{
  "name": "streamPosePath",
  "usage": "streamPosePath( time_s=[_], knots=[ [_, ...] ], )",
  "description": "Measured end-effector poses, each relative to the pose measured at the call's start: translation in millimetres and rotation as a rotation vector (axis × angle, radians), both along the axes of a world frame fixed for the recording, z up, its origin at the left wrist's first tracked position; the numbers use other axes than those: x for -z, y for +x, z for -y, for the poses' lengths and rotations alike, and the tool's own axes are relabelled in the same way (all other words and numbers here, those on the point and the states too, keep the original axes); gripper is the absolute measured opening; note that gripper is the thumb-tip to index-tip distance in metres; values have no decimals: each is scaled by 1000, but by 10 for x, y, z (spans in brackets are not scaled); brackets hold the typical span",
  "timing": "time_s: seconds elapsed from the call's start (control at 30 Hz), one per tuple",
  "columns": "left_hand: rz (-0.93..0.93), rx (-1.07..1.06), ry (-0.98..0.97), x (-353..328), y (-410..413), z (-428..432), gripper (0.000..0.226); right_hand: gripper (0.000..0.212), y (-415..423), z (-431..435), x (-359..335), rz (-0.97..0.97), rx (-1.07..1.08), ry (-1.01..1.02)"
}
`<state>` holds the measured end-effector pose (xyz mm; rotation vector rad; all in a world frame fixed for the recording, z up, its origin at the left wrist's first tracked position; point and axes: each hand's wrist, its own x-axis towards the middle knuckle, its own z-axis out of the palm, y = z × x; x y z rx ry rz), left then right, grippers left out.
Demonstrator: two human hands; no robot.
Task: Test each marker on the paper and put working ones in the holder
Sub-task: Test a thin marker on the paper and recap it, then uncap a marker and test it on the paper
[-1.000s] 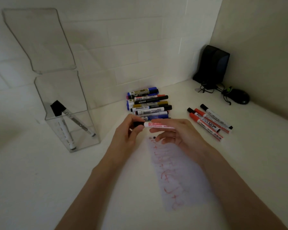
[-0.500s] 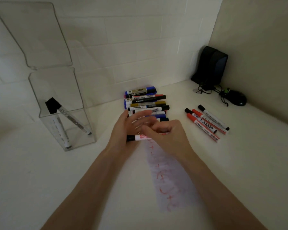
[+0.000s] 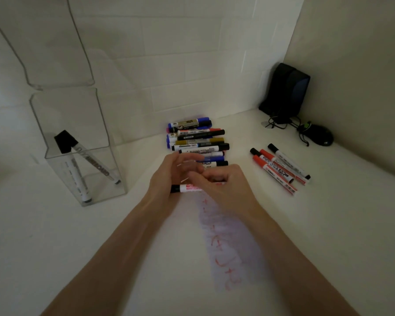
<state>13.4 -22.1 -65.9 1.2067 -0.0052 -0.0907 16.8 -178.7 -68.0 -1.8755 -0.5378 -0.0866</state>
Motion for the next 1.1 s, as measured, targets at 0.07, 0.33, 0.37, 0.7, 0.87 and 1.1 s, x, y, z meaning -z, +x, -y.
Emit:
streamPosePath(
  time_s=[0.07, 0.33, 0.37, 0.7, 0.87, 1.1],
  knots=[
    [4, -56, -33, -41, 29, 9, 53, 20, 27, 154, -149, -145, -40, -93],
    [433, -506, 859, 237, 85, -210, 20, 23, 317, 853, -92, -5, 552, -534],
    [450, -510, 1023, 285, 90, -197, 21, 21, 321, 860, -52, -7, 613, -603],
    [477, -460, 1460, 427, 157, -212, 17, 34, 275, 615, 132, 328, 655, -696],
    [541, -358, 1307, 364, 126, -186, 10, 36, 273, 309, 205, 470, 305, -710],
    [504, -322, 759, 123, -1, -58, 39, 15, 245, 231, 20, 390, 429, -371]
  ],
)
